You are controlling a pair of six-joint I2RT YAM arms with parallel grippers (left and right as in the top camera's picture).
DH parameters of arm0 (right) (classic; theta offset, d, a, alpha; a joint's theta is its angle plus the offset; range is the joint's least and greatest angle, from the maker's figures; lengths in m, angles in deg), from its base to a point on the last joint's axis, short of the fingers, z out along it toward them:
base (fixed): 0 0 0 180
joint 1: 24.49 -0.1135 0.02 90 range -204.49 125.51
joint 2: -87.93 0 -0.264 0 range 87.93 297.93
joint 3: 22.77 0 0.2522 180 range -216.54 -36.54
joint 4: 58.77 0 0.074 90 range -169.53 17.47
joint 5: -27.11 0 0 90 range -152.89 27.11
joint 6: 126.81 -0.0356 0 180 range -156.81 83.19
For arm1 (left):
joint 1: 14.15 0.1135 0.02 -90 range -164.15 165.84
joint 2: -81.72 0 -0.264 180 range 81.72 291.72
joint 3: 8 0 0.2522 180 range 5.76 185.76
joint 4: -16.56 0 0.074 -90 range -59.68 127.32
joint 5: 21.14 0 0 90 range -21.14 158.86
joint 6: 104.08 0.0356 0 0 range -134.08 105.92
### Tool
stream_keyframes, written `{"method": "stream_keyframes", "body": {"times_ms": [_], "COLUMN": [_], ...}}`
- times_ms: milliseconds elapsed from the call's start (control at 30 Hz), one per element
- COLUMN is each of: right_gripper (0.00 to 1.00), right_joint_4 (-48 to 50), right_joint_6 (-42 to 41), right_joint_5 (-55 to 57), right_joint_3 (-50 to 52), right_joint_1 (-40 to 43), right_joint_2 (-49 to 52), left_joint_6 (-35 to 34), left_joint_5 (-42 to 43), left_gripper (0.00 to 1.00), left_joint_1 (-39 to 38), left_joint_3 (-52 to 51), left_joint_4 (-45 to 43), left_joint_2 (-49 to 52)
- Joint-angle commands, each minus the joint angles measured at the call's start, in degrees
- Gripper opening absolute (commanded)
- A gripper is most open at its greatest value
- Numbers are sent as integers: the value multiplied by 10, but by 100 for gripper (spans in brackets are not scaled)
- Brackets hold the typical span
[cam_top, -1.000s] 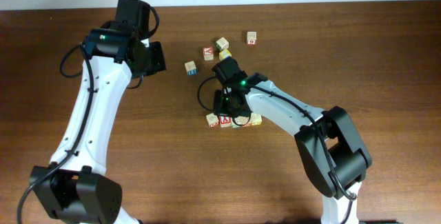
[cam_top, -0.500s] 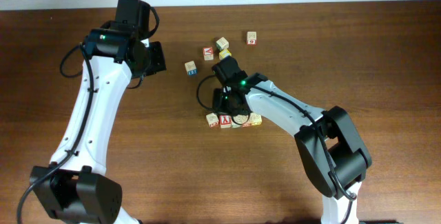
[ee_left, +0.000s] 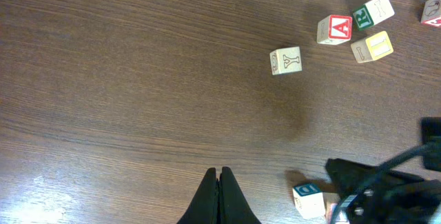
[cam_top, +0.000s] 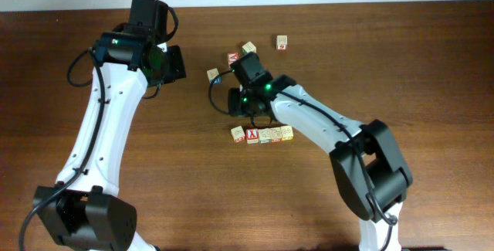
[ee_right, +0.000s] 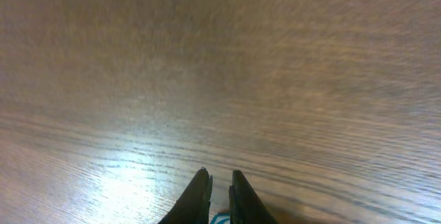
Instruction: Rotate 5 blocks
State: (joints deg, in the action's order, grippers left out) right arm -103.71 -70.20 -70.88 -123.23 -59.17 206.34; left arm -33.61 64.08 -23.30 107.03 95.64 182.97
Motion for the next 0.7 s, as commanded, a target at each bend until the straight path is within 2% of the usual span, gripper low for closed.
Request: {"method": "stream_keyframes", "body": {"times_ms": [0,133,667], "right_gripper": [8,4,4], "right_joint_4": [1,-8,-49], "right_joint_6": [3,-1,-18], "right_joint_5": [-2,-3,-4], "right_joint_3": [-6,-6,-1], "right_joint_1": [-16,-24,-29], "right_joint_2": [19,20,20], "left_joint_6": [-8,-8,-8], "left_joint_5": [-7,-7,-7], "left_gripper": [0,0,0], "left_joint_1": [-1,-1,-1], "left_joint_3": [9,9,9], "left_joint_4": [-1,-1,1], "left_joint_2": [-9,-9,-9]}}
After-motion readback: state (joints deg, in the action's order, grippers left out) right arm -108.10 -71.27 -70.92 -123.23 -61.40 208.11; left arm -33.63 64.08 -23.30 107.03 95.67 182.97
